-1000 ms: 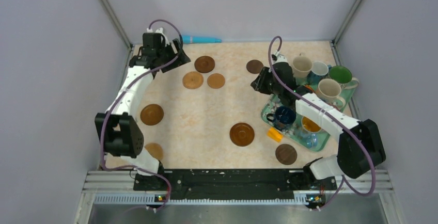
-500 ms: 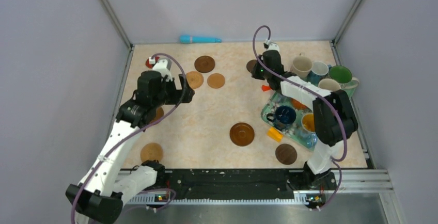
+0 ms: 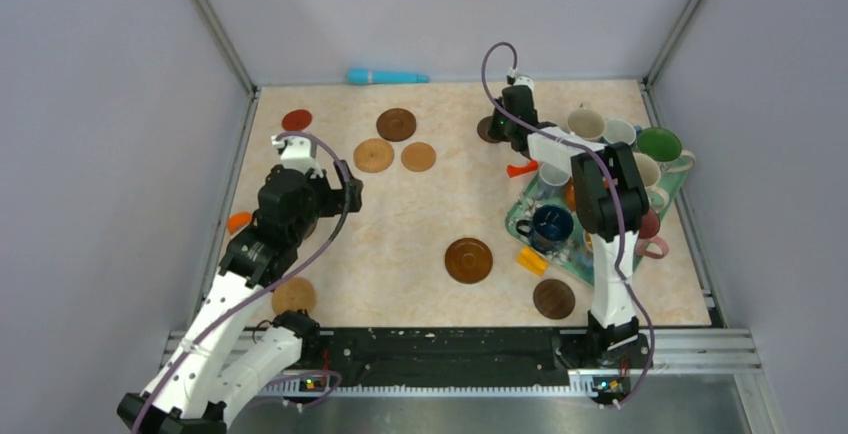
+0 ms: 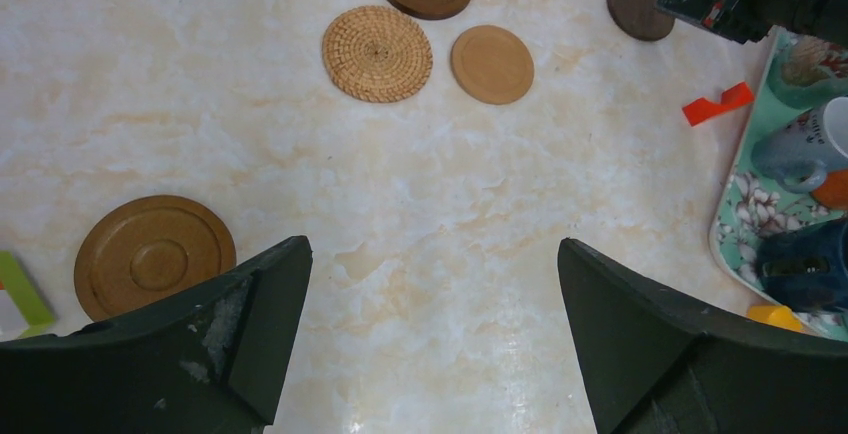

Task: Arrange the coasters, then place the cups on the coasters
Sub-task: Move the coaster to the center of the board.

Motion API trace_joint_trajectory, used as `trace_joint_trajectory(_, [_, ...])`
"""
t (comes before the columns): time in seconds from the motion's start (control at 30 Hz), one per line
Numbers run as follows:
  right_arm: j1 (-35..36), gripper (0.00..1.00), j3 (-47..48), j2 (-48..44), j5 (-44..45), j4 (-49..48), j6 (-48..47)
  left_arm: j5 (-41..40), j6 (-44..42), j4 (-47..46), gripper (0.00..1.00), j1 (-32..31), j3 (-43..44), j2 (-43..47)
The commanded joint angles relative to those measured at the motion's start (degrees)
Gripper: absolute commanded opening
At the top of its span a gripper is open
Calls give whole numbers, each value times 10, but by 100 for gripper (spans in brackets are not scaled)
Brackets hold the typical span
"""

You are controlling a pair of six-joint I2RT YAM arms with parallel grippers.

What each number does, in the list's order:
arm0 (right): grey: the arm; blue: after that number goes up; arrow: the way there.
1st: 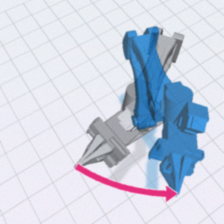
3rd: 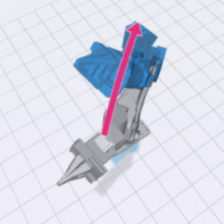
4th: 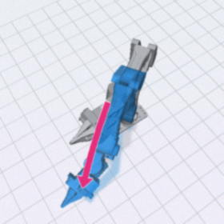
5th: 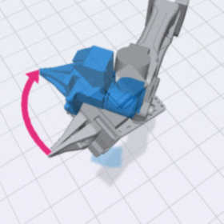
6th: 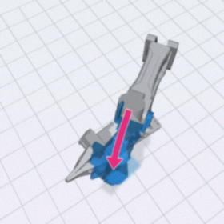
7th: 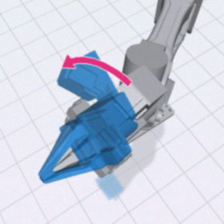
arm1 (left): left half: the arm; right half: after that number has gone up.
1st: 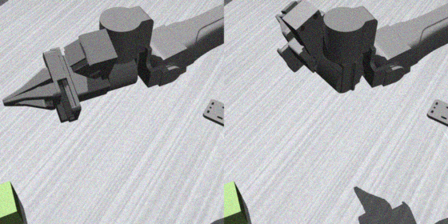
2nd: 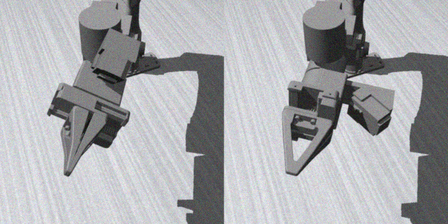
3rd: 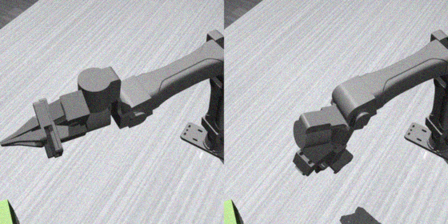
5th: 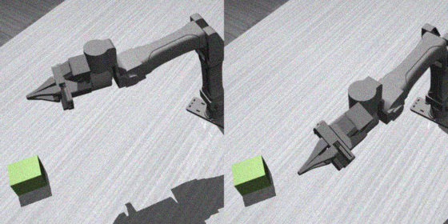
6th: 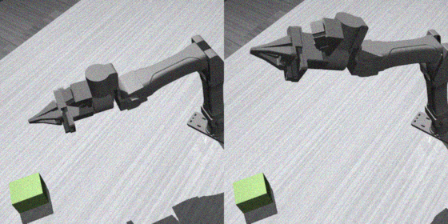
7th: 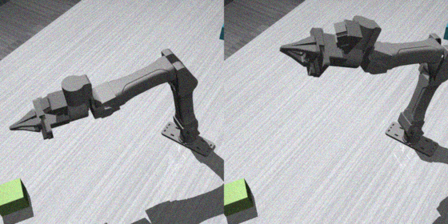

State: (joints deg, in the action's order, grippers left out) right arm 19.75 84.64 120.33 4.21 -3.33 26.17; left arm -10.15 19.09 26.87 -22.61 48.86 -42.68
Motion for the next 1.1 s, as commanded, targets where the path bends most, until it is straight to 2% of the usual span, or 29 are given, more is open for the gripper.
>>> trace_joint_trajectory(0.0, [-10, 0, 64, 47, 7, 14, 9, -13, -6, -4, 99, -3, 20, -26])
trace_joint_trajectory(0.17, [-17, 0, 100, 78, 6, 59, 25, -5, -6, -17, 99, -3, 11, -19])
trace_joint_trajectory(0.57, [-18, 0, 90, 92, -40, 85, 16, -21, -7, -13, 99, -3, 13, -26])
trace_joint_trajectory(1.07, [12, 0, -24, 33, -138, 54, 39, -33, -9, -11, 99, -2, 14, -29])
